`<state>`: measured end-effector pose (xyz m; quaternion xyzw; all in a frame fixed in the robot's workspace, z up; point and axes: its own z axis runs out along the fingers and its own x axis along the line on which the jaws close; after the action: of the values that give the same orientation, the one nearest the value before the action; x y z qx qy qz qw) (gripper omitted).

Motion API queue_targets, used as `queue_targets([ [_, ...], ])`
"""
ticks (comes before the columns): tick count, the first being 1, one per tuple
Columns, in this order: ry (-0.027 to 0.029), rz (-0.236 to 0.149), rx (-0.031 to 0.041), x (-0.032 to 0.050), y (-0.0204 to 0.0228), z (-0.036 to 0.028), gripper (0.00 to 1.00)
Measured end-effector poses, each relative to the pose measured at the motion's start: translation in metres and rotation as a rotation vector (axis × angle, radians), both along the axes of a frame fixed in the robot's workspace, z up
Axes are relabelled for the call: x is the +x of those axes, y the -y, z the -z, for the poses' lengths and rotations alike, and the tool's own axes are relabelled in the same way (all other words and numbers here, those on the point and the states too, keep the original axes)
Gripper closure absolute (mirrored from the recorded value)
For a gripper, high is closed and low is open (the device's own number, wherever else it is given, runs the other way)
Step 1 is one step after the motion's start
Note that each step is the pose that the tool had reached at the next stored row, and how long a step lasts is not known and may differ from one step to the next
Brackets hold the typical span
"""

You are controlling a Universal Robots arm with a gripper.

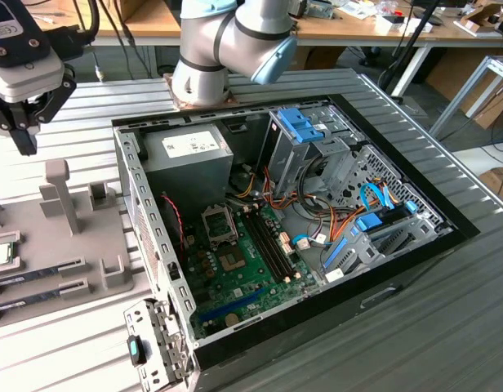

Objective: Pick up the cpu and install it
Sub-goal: 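Reach for the cpu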

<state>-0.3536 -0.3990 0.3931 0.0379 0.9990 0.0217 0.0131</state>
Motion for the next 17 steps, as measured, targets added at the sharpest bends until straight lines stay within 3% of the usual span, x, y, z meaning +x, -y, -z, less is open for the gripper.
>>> queue_targets([
  [17,0.0001,0.000,0.0000,-0.0115,0.0000,0.0000,0.89],
])
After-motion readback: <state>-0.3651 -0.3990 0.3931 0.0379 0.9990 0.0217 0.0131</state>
